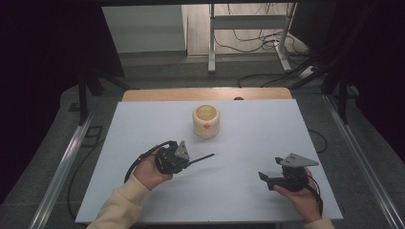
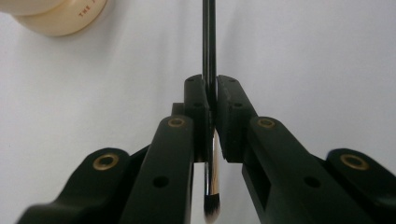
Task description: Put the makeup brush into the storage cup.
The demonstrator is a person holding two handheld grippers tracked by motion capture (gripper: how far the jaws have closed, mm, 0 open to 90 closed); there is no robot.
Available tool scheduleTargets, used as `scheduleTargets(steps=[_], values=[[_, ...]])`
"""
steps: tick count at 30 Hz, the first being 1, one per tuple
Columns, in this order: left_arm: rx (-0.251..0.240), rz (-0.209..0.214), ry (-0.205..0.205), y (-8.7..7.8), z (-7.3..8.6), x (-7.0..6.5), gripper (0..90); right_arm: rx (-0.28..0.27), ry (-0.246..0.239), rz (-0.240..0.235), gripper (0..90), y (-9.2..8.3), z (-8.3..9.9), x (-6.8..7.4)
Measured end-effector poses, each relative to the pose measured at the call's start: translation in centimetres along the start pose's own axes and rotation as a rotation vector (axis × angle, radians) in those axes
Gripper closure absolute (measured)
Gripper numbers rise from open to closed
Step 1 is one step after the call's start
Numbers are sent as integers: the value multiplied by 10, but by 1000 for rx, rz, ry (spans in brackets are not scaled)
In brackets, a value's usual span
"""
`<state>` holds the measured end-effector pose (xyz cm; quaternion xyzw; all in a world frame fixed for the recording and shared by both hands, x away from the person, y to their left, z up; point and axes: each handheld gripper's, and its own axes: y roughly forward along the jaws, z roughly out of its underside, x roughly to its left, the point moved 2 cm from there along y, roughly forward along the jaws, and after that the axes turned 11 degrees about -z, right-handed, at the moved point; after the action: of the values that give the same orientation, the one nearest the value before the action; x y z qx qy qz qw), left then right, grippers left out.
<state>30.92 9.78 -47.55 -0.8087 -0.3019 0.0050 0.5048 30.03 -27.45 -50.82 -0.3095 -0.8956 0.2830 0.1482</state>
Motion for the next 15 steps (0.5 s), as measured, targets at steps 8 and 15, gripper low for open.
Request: scheduleTargets(steps=[8,15], values=[[-9,11,3,2,-5,-4,836,14,-26,1,139,4,-4,4],[-15,17,7,3,-7,-5,836,18,-40,-8,139,7,-9,8]])
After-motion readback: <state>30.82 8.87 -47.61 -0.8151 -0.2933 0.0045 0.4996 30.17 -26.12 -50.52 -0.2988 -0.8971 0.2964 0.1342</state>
